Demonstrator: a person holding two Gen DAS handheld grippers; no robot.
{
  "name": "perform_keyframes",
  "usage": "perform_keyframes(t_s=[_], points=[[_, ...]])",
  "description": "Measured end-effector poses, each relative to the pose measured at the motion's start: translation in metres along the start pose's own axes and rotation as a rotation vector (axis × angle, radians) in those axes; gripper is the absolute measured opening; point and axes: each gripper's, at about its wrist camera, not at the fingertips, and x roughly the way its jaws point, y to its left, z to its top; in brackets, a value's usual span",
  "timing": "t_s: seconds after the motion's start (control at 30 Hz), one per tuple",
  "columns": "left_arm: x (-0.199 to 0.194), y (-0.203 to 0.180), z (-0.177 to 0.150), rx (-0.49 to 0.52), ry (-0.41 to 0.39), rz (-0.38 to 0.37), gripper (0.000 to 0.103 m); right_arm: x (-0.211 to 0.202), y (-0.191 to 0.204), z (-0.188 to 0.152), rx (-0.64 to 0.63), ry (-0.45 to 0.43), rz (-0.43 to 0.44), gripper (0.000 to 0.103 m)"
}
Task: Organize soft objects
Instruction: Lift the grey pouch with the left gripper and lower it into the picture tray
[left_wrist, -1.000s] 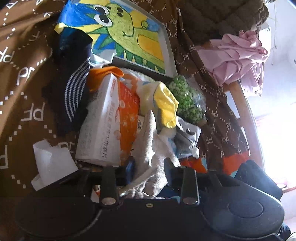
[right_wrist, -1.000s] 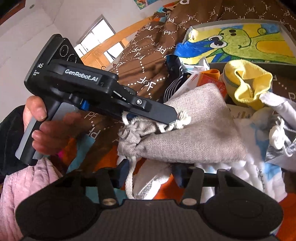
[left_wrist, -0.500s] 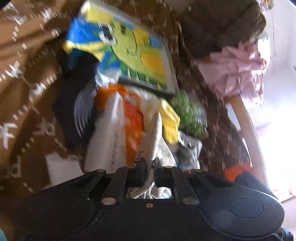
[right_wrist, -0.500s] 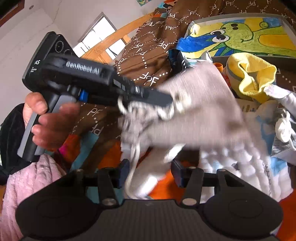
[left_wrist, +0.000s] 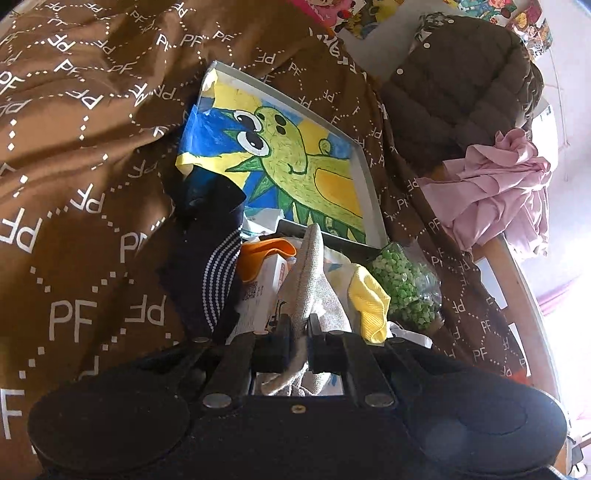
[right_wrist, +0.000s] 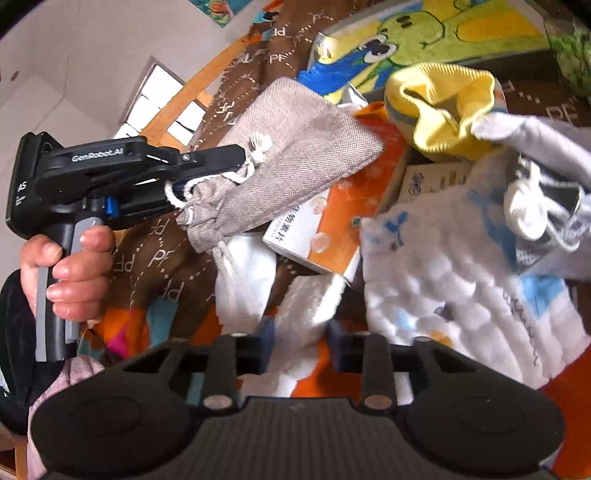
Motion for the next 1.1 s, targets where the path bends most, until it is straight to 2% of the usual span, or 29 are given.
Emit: perform_keyframes(t_s=[0.13, 0.23, 0.33, 0.5, 0.7, 0.9, 1.1], points=[[-0.002, -0.003, 0.000, 0.018, -0.012, -0.033, 0.008, 0.005, 0.009, -0.004, -0.036, 0.024, 0.046, 0.027], [-0.007, -0.006, -0.001, 0.034, -0.044, -0.039, 0.008, 0.002, 0.018, -0.006, -0.075, 0.012, 0.029, 0.025], [-0.014, -0.009, 0.000, 0.043, -0.089, -0.046, 0.008, -0.006, 0.031, -0.006, -0.125, -0.037, 0.003, 0.018], [-0.030, -0.015, 0.001, 0.071, -0.186, -0.070, 0.008, -0.027, 0.060, -0.011, -0.251, -0.172, -0.111, 0.014], [-0.042, -0.025, 0.002, 0.109, -0.293, -0.080, 0.008, -0.047, 0.075, -0.011, -0.348, -0.314, -0.260, 0.013], [-0.037, -0.034, 0.019, 0.113, -0.434, -0.048, 0.008, -0.073, 0.073, 0.031, -0.390, -0.481, -0.318, 0.013], [-0.002, -0.020, 0.071, 0.037, -0.505, -0.062, 0.008, -0.060, 0.052, 0.104, -0.305, -0.595, -0.325, 0.013]])
